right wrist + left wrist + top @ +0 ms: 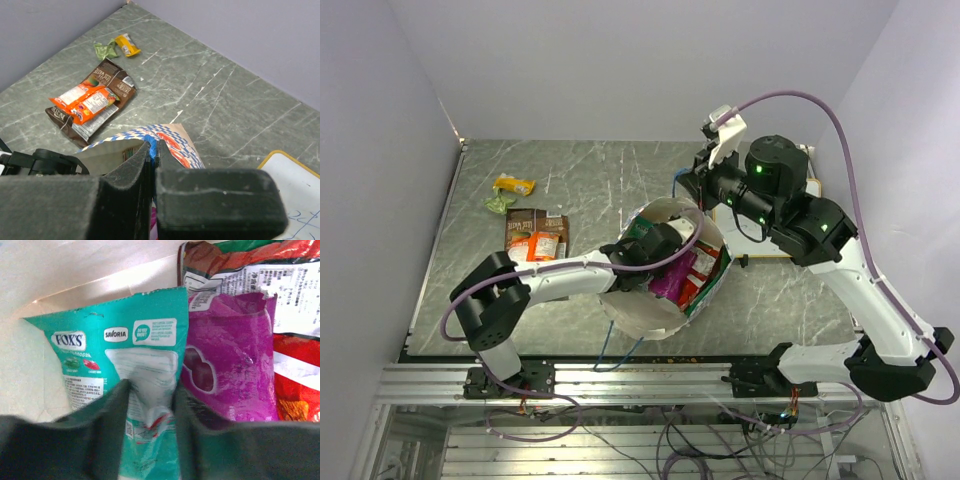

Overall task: Take the snacks out of the paper bag
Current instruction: Take out the snack from the paper bag, then place the snack at the center of the board.

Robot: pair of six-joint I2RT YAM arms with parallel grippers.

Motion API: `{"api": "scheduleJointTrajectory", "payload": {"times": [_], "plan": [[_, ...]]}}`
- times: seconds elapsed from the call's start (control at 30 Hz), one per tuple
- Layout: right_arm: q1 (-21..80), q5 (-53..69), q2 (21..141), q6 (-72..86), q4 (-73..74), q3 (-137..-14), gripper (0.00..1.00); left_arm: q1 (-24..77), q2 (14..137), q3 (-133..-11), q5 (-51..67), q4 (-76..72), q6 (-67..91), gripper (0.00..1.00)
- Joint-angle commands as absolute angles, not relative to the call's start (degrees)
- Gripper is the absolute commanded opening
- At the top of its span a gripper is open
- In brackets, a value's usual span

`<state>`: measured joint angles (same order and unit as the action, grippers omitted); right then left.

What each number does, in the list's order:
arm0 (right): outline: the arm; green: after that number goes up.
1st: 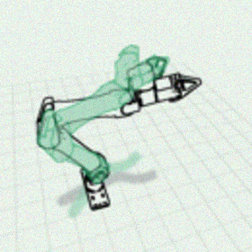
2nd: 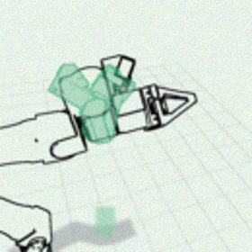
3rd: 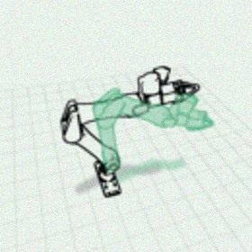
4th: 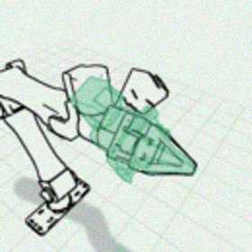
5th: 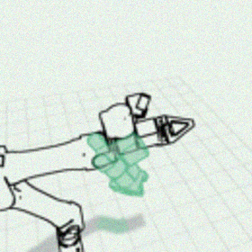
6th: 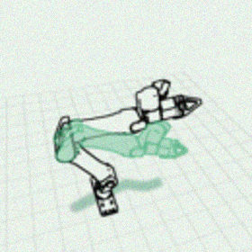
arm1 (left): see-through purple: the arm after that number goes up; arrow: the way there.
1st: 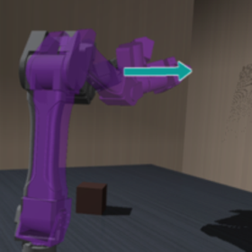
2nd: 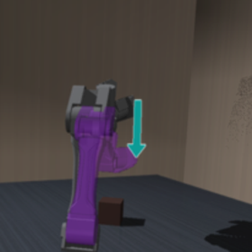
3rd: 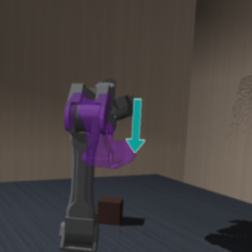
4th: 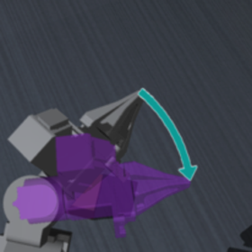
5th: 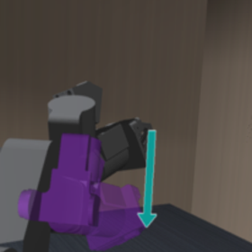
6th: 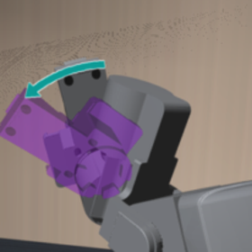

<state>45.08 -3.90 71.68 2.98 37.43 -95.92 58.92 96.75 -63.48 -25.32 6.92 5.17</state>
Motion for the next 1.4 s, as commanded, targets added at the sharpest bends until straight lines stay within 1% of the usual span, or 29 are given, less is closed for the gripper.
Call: {"api": "scheduleJointTrajectory", "payload": {"times": [0.0,0.03,0.07,0.2,0.3,0.5,0.67,0.73,0.87,1.0,1.17,1.2,1.3,1.37], "plan": [[45.4,-4.0,68.3,3.3,30.2,-95.7,0.0,58.2,97.1,-66.3,-19.9,10.5,3.0,0.37],[45.4,-3.8,68.2,3.0,30.0,-95.6,0.0,58.2,97.1,-66.6,-19.3,11.2,3.2,0.27],[45.4,-3.6,68.3,2.8,29.9,-95.7,0.0,58.2,96.7,-66.9,-18.7,12.0,3.5,0.2],[45.4,-2.4,67.9,1.4,29.2,-95.2,0.0,58.2,93.5,-68.7,-16.1,17.0,4.6,0.08],[45.4,-1.7,67.4,0.3,26.6,-93.0,0.0,58.3,88.5,-69.7,-11.5,21.5,5.6,0.07],[45.4,-0.9,66.5,-2.1,19.9,-88.1,0.0,58.5,73.8,-69.7,2.4,28.1,8.7,0.07],[45.4,-3.5,65.1,-2.8,16.1,-84.9,0.0,58.5,63.9,-73.8,7.6,34.9,11.0,0.07],[45.4,-3.4,64.8,-3.0,15.1,-84.2,0.0,58.4,61.0,-78.1,7.1,38.5,12.0,0.07],[45.4,-3.1,65.5,-4.3,15.5,-84.4,0.0,58.4,57.3,-86.4,2.0,45.6,13.9,0.07],[45.4,-2.7,65.9,-6.1,16.1,-84.9,0.0,58.5,56.8,-95.1,-7.8,51.8,15.6,0.07],[45.4,-2.7,65.8,-7.6,15.7,-85.0,0.0,58.4,61.6,-107.1,-30.6,61.0,15.6,0.07],[45.4,-2.7,65.8,-7.7,15.8,-84.9,0.0,58.4,62.6,-108.4,-34.8,62.1,15.1,0.07],[45.4,-2.5,65.7,-7.8,16.1,-85.1,0.0,58.4,66.5,-110.4,-52.6,67.8,17.1,0.07],[45.4,-2.5,65.6,-7.6,16.5,-85.1,0.0,57.8,68.1,-109.0,-59.3,68.5,16.4,0.07]]}}
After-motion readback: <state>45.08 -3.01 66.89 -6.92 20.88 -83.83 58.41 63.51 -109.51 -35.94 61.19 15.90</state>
